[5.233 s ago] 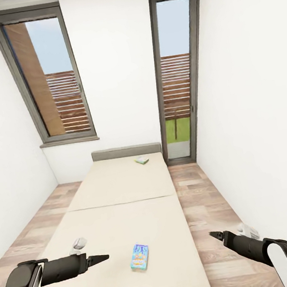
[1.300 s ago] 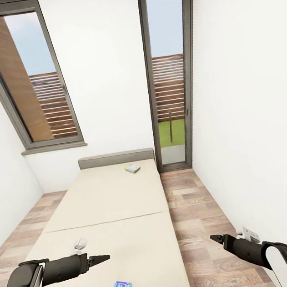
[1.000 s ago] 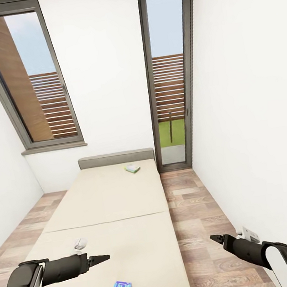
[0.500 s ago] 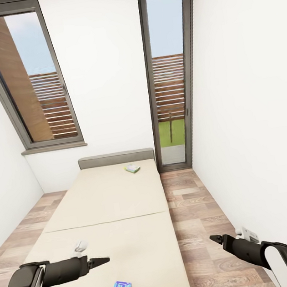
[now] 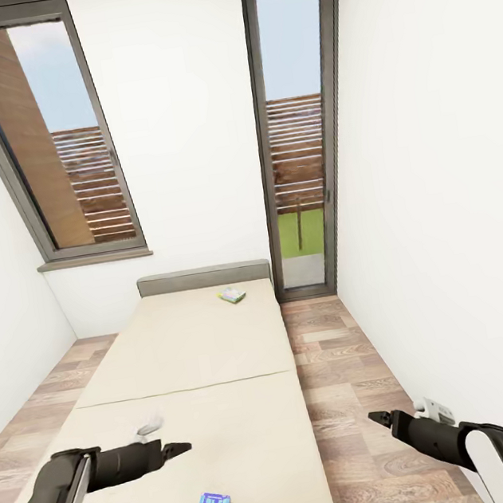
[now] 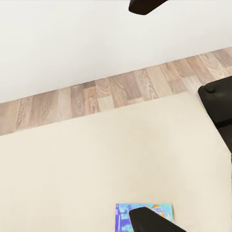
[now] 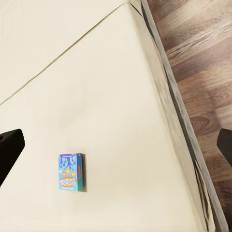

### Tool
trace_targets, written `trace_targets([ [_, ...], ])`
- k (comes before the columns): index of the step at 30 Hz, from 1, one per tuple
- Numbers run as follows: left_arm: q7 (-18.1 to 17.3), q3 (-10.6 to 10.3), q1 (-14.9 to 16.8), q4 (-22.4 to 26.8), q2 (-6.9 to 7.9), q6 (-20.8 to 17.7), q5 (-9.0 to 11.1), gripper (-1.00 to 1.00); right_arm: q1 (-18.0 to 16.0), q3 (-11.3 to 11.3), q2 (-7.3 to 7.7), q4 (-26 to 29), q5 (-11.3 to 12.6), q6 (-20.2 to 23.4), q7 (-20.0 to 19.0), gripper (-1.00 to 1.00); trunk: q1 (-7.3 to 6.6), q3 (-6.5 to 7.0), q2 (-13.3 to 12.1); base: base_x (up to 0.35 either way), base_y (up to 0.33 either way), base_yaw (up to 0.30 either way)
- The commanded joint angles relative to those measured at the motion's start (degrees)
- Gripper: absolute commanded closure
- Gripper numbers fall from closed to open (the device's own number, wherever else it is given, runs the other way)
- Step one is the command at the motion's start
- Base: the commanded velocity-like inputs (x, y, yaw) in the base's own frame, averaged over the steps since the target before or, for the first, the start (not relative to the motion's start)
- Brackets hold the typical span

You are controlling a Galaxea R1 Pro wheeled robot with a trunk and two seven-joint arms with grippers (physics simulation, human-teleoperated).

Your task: Put all the toys in the child's room - the three board games (two on the bed and one on the table), the two jigsaw puzzles on the table, and the tennis ball on the table - inside the toy box on the table in the child's room.

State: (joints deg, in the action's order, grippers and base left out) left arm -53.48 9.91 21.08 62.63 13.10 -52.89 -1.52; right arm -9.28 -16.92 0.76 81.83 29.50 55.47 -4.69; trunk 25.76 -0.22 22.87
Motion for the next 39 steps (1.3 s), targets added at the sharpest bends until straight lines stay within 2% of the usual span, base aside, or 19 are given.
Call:
trace_targets([
  [1, 1.0, 0.0, 0.9, -0.3, -0.2, -0.4, -0.2, -1.0, 0.0, -0.1, 0.0, 0.1, -0.4, 0.3, -0.5, -1.0, 0.02, -0.04, 0.0, 0.0, 0.0, 0.0],
  [2, 3.8, -0.1, 2.6, -1.4, -0.47, -0.5, -0.3, -1.0, 0.0, -0.2, 0.01, 0.2, -0.4, 0.4, -0.5, -1.0, 0.02, -0.07, 0.0, 0.0, 0.0, 0.0],
  [4, 6.7, -0.1, 4.3, -2.8, -0.8, -0.5, -0.3, -1.0, 0.0, -0.2, 0.01, 0.3, -0.4, 0.4, -0.6, -1.0, 0.02, -0.16, 0.0, 0.0, 0.0, 0.0],
  [5, 9.5, -0.2, 6.0, -4.5, -1.22, -0.5, -0.2, -1.0, 0.0, -0.2, 0.05, 0.3, -0.4, 0.4, -0.6, -1.0, 0.02, -0.22, 0.0, 0.0, 0.0, 0.0],
  [10, 16.3, -0.2, 11.4, -10.1, -2.54, -0.6, -0.3, -1.0, 0.0, -0.3, 0.52, 0.4, -0.4, 0.4, -0.7, -1.0, 0.02, -0.59, 0.0, 0.0, 0.0, 0.0],
  [11, 18.9, -0.3, 13.7, -12.9, -3.31, -0.5, -0.3, -1.0, 0.0, -0.3, 1.11, 0.5, -0.3, 0.5, -0.7, -1.0, 0.02, -0.68, 0.0, 0.0, 0.0, 0.0],
  [13, 21.5, -0.3, 15.7, -15.8, -4.34, -0.3, -0.4, -1.0, 0.1, -0.2, 1.85, 0.5, -0.1, 0.5, -0.7, -1.0, 0.02, -0.85, 0.0, 0.0, 0.0, 0.0],
  [16, 28.8, -0.4, 20.0, -22.9, -6.94, 1.1, -0.5, -1.0, 0.2, -0.2, 3.18, 0.5, 0.2, 0.6, -0.8, -1.0, 0.02, -1.12, 0.0, 0.0, 0.0, 0.0],
  [20, 34.7, -0.4, 22.3, -26.6, -8.2, 3.4, -0.5, -1.0, 0.3, -0.2, 3.6, 0.5, 0.3, 0.6, -0.8, -1.0, 0.02, -1.49, 0.0, 0.0, 0.0, 0.0],
  [21, 37.2, -0.4, 23.0, -27.8, -8.7, 4.4, -0.5, -1.0, 0.4, -0.2, 3.71, 0.5, 0.3, 0.6, -0.8, -1.0, 0.02, -1.58, 0.0, 0.0, 0.0, 0.0],
  [24, 40.9, -0.4, 23.7, -29.1, -9.37, 5.8, -0.4, -1.0, 0.4, -0.2, 3.82, 0.5, 0.4, 0.6, -0.8, -1.0, 0.02, -1.86, 0.0, 0.0, 0.0, 0.0],
  [30, 43.5, -0.4, 24.1, -29.8, -9.75, 6.7, -0.4, -1.0, 0.4, -0.2, 3.88, 0.5, 0.4, 0.6, -0.8, -1.0, 0.02, -2.41, 0.0, 0.0, 0.0, 0.0],
  [39, 44.1, -0.4, 24.2, -31.1, -9.89, 10.7, -0.4, -1.0, 0.5, -0.1, 3.85, 0.5, 0.3, 0.5, -0.8, -1.0, 0.02, -3.25, 0.0, 0.0, 0.0, 0.0],
])
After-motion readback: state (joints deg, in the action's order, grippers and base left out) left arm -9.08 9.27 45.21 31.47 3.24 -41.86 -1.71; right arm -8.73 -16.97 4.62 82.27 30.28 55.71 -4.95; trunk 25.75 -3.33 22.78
